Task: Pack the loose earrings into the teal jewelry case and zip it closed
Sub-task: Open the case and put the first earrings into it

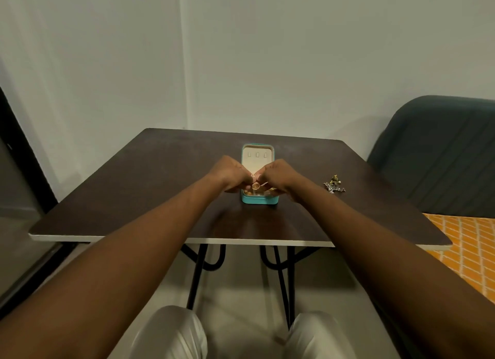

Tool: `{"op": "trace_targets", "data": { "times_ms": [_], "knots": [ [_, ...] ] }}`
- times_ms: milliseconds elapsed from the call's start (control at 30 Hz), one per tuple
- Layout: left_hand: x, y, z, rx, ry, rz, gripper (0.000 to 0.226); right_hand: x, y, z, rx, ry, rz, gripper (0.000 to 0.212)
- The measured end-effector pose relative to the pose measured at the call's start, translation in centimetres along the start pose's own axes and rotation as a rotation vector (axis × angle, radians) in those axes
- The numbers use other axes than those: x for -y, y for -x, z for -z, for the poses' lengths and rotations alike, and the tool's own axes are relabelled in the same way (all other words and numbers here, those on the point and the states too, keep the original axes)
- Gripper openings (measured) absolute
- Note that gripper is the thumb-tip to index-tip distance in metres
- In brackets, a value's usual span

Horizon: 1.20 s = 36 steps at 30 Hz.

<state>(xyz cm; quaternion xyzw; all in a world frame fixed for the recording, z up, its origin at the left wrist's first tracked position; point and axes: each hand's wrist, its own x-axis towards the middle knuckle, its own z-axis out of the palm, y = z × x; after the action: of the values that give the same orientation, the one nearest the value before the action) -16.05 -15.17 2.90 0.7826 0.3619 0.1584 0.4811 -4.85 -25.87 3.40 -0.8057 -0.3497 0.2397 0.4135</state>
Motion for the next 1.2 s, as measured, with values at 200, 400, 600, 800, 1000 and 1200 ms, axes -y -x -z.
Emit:
{"op": "trace_targets", "data": {
  "times_ms": [200, 400, 600, 800, 1000, 1200],
  "knots": [
    [0.5, -0.6, -0.5, -0.008, 0.108, 0.103, 0.021, -0.2, -0.3, -0.1, 0.025, 0.081, 0.02, 0.022],
    [0.8, -1.3, -0.4, -0.012, 0.148, 0.133, 0.018, -0.4, -1.1, -0.8, -0.023, 0.137, 0.1, 0.015],
    [1.0, -1.2, 0.1, 0.02, 0.021, 0.189, 0.012, -0.2, -1.5, -1.4, -0.066, 0.242, 0.121, 0.011],
    [0.7, -1.9, 0.2, 0.043, -0.023, 0.209, 0.017, 0.2, -1.4, -0.7, 0.025, 0.234, 0.059, 0.02],
    [0.6, -2.2, 0.1, 0.034, -0.046, 0.185, 0.017, -0.1, -1.7, -0.7, 0.002, 0.314, 0.131, 0.016],
    [0.8, -2.6, 0.1, 0.027, -0.169, 0.137, 0.022, -0.8, -1.9, -1.1, -0.029, 0.384, 0.183, 0.018]
  ]
}}
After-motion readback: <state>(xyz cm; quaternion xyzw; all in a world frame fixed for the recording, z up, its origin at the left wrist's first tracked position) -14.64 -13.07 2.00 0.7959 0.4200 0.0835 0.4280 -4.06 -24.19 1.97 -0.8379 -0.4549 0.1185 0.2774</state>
